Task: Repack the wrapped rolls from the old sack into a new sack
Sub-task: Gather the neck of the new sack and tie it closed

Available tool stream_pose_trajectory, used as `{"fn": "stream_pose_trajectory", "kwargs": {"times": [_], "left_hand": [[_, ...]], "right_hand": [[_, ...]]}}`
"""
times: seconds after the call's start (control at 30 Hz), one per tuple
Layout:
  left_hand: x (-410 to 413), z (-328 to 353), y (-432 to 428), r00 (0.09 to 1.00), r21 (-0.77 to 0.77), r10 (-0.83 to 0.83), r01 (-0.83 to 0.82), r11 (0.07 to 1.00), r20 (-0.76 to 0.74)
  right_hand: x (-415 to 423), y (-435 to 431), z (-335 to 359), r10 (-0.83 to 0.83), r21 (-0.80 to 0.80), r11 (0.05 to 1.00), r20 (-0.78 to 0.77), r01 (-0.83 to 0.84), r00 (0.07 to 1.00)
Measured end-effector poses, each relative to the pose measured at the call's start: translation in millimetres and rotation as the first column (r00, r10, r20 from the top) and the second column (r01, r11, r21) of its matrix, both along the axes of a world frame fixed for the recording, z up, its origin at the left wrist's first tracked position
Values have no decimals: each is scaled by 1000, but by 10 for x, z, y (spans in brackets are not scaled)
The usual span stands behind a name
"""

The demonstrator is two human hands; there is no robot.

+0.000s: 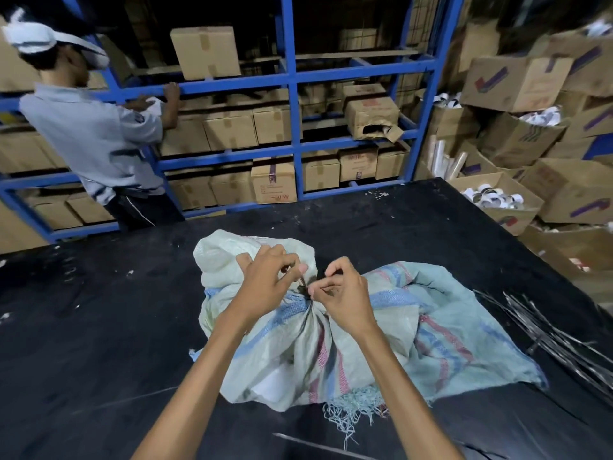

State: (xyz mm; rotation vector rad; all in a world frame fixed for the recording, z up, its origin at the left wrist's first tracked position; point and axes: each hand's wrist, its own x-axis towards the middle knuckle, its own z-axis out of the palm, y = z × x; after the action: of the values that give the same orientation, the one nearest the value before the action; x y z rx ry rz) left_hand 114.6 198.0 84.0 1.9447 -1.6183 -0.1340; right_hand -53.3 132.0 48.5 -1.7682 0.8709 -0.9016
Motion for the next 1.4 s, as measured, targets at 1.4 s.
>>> {"fn": "stream_pose_trajectory", "kwargs": {"times": [1.4], "left_hand": [[-85, -562, -477, 903, 370, -13, 189, 910, -430]], "right_hand": [[-344, -283, -314, -45, -889, 446, -140, -106, 989]]}}
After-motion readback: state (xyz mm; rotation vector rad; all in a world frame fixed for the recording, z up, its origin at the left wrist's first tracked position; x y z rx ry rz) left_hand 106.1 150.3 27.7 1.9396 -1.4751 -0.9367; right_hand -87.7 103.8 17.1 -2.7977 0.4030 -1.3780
